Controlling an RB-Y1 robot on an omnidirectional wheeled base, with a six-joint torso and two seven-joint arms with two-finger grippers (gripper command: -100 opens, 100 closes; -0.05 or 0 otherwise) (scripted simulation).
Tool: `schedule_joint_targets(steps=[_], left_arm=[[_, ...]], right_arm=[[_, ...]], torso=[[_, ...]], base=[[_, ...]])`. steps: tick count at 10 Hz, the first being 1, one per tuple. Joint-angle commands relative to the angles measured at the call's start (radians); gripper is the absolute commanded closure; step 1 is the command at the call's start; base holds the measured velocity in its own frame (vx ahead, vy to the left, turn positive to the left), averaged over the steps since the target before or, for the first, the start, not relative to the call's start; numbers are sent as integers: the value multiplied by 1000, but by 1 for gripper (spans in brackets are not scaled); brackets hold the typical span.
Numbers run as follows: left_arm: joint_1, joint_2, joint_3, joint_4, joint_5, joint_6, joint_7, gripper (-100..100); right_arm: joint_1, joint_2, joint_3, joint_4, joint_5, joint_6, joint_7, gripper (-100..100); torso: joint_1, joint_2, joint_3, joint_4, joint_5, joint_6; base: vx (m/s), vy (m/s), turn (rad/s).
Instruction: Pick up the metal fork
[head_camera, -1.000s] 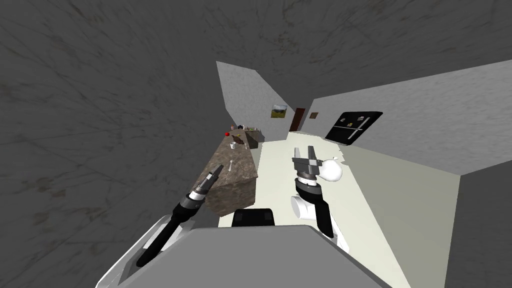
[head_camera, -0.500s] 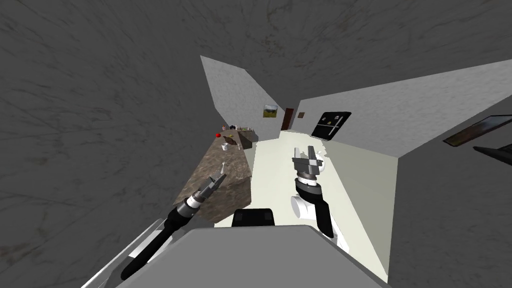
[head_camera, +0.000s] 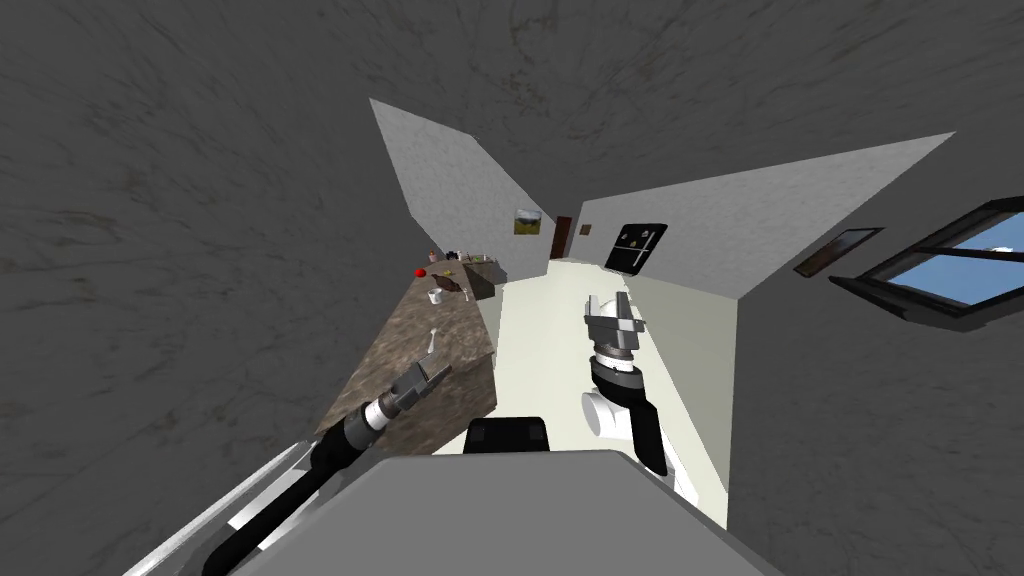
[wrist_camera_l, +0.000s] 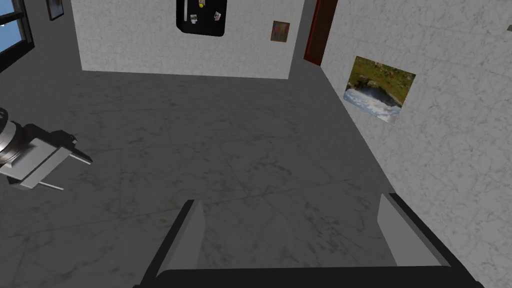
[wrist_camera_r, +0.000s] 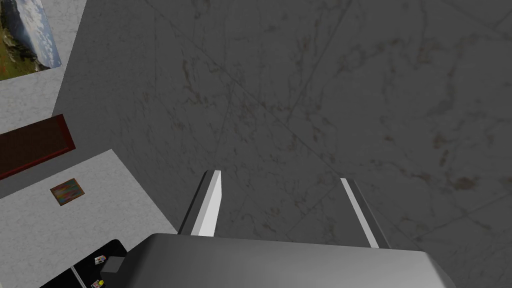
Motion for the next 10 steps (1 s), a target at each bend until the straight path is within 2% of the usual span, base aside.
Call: schedule_joint_targets(steps=[1, 2, 3, 4, 5, 6, 7, 8, 9, 10], left_arm=[[20, 50, 3, 28, -48, -25, -34, -100], [20, 75, 3, 28, -48, -25, -34, -100], [36, 106, 5, 54, -91, -46, -62, -100], [36, 133, 5, 54, -91, -46, -62, -100], [54, 163, 7, 80, -133, -66, -91, -100], [54, 192, 7, 80, -134, -66, -91, -100], [71, 223, 9, 107, -177, -85, -120, -100], [71, 251, 9, 107, -177, -85, -120, -100], [89, 287, 13, 134, -215, -105, -148, -100], [89, 311, 13, 134, -219, -105, -148, -100]], right_arm=[[0, 0, 0, 0, 0, 0, 0, 0], [0, 0, 0, 0, 0, 0, 0, 0], [0, 0, 0, 0, 0, 0, 0, 0], [0, 0, 0, 0, 0, 0, 0, 0], [0, 0, 0, 0, 0, 0, 0, 0], [0, 0, 0, 0, 0, 0, 0, 0], [0, 0, 0, 0, 0, 0, 0, 0], [0, 0, 0, 0, 0, 0, 0, 0], [0, 0, 0, 0, 0, 0, 0, 0], [0, 0, 0, 0, 0, 0, 0, 0]], torso=[[0, 0, 0, 0, 0, 0], [0, 0, 0, 0, 0, 1], [0, 0, 0, 0, 0, 0], [0, 0, 0, 0, 0, 1], [0, 0, 0, 0, 0, 0], [0, 0, 0, 0, 0, 1], [0, 0, 0, 0, 0, 0], [0, 0, 0, 0, 0, 1], [1, 0, 0, 0, 0, 0], [0, 0, 0, 0, 0, 1]], base=[[-13, -24, -286], [-13, -13, -135], [-15, -21, -263], [-13, -14, -166], [-17, -20, -315], [-14, -11, -136], [-14, -20, -311], [-13, -11, -152], [-11, -19, -245], [-11, -11, -152]])
